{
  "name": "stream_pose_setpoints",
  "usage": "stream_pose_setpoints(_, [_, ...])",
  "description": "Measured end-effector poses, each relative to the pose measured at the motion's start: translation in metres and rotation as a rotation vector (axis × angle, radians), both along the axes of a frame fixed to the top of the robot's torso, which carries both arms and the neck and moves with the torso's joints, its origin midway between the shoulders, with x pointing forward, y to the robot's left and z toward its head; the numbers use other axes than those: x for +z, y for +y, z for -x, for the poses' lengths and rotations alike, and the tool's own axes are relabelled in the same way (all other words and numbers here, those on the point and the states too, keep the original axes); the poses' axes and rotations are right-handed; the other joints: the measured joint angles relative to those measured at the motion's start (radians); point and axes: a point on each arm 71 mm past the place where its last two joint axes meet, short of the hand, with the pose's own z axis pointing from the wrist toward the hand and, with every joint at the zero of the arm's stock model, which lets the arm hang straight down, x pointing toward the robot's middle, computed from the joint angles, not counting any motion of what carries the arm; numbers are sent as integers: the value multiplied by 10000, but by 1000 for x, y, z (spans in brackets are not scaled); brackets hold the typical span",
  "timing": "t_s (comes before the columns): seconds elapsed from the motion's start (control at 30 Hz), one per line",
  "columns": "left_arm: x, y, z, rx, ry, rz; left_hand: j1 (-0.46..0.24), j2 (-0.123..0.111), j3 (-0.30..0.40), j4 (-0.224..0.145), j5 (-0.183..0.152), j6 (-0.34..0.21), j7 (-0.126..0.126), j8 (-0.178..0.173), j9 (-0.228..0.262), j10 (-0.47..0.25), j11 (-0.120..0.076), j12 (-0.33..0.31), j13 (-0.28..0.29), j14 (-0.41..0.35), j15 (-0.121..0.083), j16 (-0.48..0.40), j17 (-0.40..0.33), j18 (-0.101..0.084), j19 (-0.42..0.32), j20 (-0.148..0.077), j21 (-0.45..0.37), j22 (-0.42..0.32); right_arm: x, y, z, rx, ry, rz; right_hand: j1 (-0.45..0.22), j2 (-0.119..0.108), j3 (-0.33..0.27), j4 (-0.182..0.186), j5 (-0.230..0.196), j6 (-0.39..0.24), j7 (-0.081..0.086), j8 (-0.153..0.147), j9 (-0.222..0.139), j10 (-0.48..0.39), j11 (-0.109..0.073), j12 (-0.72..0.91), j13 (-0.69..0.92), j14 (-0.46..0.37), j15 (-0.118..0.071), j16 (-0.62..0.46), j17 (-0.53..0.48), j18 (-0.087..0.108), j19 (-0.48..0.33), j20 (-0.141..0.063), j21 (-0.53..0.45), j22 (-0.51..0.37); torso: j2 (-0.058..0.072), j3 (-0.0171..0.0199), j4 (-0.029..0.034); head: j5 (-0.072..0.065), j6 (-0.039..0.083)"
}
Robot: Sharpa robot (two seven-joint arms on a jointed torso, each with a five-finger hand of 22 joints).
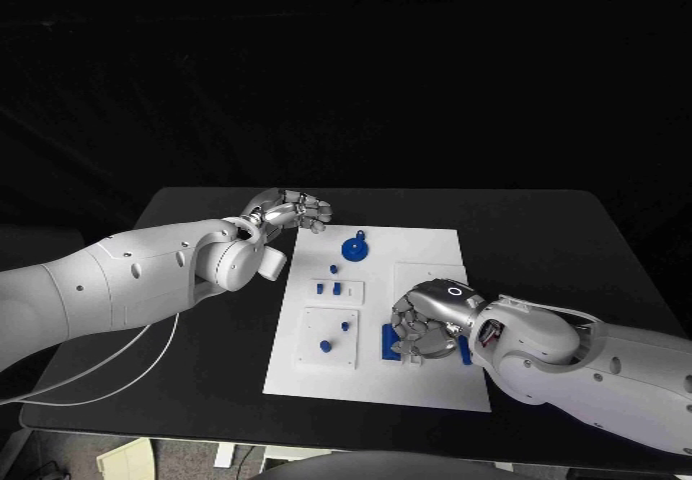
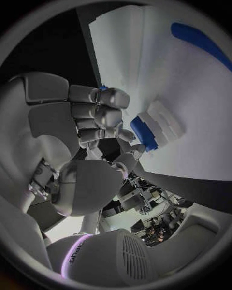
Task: Assemble the parts on the task board
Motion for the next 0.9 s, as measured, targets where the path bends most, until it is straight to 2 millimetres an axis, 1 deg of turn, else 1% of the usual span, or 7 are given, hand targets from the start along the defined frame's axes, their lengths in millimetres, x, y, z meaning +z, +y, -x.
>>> stream_pose_setpoints(0.3, [0,0,0,5,3,-6,0,0,0,0,0,2,2,0,0,0,0,0,0,0,0,0,9,0,0,0,0,9,0,-6,-1,-229,-59,-136,-3,-3,0,0,-38,35,30,-243,130,0,0,-51,13,14,14,-38,13,8,35,36,0,0,-7,1,-3,-9,-6])
stream_pose_setpoints(0.5, [0,0,-1,6,2,-10,0,0,0,0,0,3,2,0,0,0,0,0,0,0,0,0,19,0,0,0,0,9,3,-19,-2,-858,318,-911,-315,-228,-197,143,379,-204,184,-1176,12,-65,64,-67,143,18,19,-39,77,10,89,-14,-3,-11,-9,4,-6,-37,31])
stream_pose_setpoints(0.57, [0,0,-1,15,2,-15,0,0,0,0,0,2,2,0,0,0,0,0,0,0,0,0,19,0,0,0,0,8,6,-25,-3,-1188,610,-1246,-395,-215,-293,152,466,-455,253,-1663,-212,-65,204,-67,181,70,72,-38,95,11,90,-14,-4,-11,-12,8,-7,-54,58])
stream_pose_setpoints(0.7, [0,1,-1,28,1,-24,0,0,0,0,0,2,2,0,1,0,0,0,0,0,0,0,27,0,0,0,0,8,18,-42,-14,-2043,1252,-1811,-438,-160,-293,152,506,-553,269,-2296,-607,-89,338,-68,233,86,195,-83,124,10,65,-37,-4,-11,-14,8,-12,-107,117])
stream_pose_setpoints(0.77, [-1,1,-2,39,2,-31,0,0,0,0,0,2,2,0,1,0,0,0,0,0,0,0,29,0,0,0,0,8,22,-52,-21,-2410,1825,-1807,-274,102,-174,126,222,-693,317,-2739,-1014,-134,453,-109,278,45,336,-100,131,5,25,-75,-4,-11,-17,8,-18,-142,152])
stream_pose_setpoints(0.83, [-1,1,-2,36,2,-32,0,0,0,0,0,3,2,0,1,0,0,0,0,0,0,-39,29,0,0,0,0,18,22,-59,-26,-2646,2443,-1677,122,496,350,12,-153,-720,475,-3145,-1576,-241,560,-193,294,-63,445,-207,145,-24,-152,-64,-40,-1,-20,8,-23,-171,193])
stream_pose_setpoints(0.9, [-1,0,-2,25,1,-30,0,0,0,0,0,2,2,0,1,0,0,0,0,0,0,-39,40,-1,0,0,0,18,18,-65,-27,-2814,3157,-1480,303,677,799,-46,-306,-779,592,-3491,-2099,-341,662,-202,315,-133,515,-211,180,-88,-297,39,-62,43,-24,8,-29,-220,242])
